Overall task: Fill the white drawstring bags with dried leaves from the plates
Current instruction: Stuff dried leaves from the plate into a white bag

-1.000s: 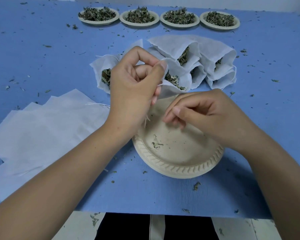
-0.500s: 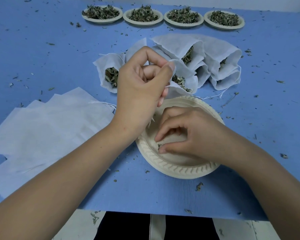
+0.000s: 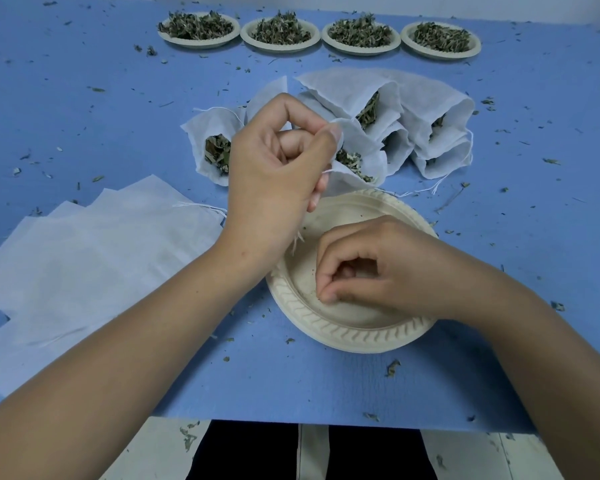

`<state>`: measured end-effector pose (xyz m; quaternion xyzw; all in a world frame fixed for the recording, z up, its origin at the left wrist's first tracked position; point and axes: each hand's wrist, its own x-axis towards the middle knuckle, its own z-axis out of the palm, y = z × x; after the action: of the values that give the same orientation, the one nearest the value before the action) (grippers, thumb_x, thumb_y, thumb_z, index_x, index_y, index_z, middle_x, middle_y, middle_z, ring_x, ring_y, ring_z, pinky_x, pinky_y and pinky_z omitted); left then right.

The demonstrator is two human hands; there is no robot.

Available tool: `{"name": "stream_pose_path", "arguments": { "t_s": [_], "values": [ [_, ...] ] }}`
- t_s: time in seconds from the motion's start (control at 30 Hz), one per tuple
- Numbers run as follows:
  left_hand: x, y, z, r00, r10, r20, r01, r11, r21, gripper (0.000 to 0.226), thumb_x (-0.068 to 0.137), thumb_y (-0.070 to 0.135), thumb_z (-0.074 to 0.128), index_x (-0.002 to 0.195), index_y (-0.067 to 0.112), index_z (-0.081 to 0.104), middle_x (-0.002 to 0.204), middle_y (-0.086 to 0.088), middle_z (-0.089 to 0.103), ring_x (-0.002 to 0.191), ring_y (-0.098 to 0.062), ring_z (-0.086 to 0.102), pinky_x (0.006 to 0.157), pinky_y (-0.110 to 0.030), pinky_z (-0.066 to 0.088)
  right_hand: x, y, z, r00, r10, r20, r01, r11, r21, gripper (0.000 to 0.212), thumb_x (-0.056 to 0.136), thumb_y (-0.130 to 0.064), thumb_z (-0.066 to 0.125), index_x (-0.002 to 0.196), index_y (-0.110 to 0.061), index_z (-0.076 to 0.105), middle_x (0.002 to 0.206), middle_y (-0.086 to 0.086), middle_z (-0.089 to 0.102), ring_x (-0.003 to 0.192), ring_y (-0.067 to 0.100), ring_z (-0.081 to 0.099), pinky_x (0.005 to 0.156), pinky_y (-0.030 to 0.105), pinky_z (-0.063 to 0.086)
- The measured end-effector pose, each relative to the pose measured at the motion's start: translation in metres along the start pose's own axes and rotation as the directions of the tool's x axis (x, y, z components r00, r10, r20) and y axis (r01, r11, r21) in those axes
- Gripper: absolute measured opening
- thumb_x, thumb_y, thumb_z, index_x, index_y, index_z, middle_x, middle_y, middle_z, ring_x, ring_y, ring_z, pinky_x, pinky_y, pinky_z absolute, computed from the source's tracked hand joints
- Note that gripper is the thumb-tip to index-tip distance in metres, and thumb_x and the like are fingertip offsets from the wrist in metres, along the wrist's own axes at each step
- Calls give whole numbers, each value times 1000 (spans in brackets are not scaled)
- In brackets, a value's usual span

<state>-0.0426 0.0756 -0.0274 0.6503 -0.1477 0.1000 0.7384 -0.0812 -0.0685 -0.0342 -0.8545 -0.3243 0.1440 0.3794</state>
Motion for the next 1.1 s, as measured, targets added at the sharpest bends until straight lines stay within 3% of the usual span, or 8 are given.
{"name": "stream_pose_path", "arguments": {
  "t_s": [0.1, 0.17, 0.3, 0.4, 0.67, 0.77, 0.9, 1.1],
  "values": [
    [0, 0, -1, 1000, 9, 23, -10, 1000, 24, 25, 93, 3, 60, 73, 14, 49, 41, 12, 45, 37, -5, 39, 38, -17, 33, -6, -5, -10, 954, -142, -262, 203, 954, 220, 9, 83, -8, 70, 77, -14, 68, 75, -5, 62, 68, 18, 53, 66, 25, 41],
    [0, 0, -1, 999, 18, 42, -20, 999, 42, 25, 93, 3, 60, 73, 14, 50, 42, 10, 46, 36, -6, 39, 38, -18, 34, -5, -3, -13, 809, -207, -551, 332, 934, 135, 9, 84, -8, 68, 82, -16, 66, 74, -3, 61, 68, 25, 52, 64, 33, 40],
    [-3, 0, 2, 995, 34, 90, -42, 996, 82, 23, 94, 3, 60, 75, 12, 51, 42, 10, 47, 35, -4, 42, 39, -17, 36, 1, 6, -7, 541, -165, -824, 87, 986, -140, 12, 87, -8, 68, 83, -20, 67, 78, -8, 62, 76, 16, 52, 73, 24, 39],
    [-6, -1, 2, 990, 50, 130, -61, 995, 77, 23, 93, 3, 60, 75, 12, 51, 42, 11, 48, 35, -4, 42, 39, -16, 36, 5, 13, -1, 608, -171, -775, -126, 944, -306, 16, 93, -15, 60, 85, -12, 73, 84, -7, 68, 93, 18, 56, 90, 32, 36],
    [2, 6, -7, 972, 56, 228, -70, 996, 51, 21, 93, 5, 62, 75, 14, 55, 44, 9, 48, 36, -5, 39, 36, -16, 32, 5, 12, -5, 772, -331, -542, -98, 781, -616, 30, 91, -35, 47, 100, -18, 70, 105, -19, 63, 129, 19, 46, 105, 40, 19],
    [3, 14, -6, 928, 26, 372, -61, 995, 83, 21, 91, 2, 64, 73, 11, 57, 45, 5, 49, 35, -6, 40, 36, -14, 31, 9, 11, 0, 756, -358, -547, -65, 791, -608, 22, 86, -24, 57, 77, -9, 70, 77, -8, 62, 94, 17, 59, 83, 36, 40],
    [-2, 23, -7, 911, 0, 413, -53, 992, 119, 22, 89, -1, 65, 71, 10, 57, 46, -2, 48, 35, -7, 41, 36, -14, 33, 13, 0, 1, 755, -354, -552, -193, 685, -703, 19, 74, -8, 71, 58, 1, 64, 53, 12, 58, 47, 28, 57, 43, 28, 42],
    [3, 55, -17, 915, 146, 376, -237, 949, 208, 18, 90, 2, 65, 74, 6, 57, 46, 3, 47, 37, -5, 44, 40, -13, 36, 24, -35, -13, 711, -409, -572, -298, 561, -773, 34, 43, 15, 84, 52, 1, 54, 44, 14, 48, 30, 23, 44, 40, 17, 26]
  ]
}}
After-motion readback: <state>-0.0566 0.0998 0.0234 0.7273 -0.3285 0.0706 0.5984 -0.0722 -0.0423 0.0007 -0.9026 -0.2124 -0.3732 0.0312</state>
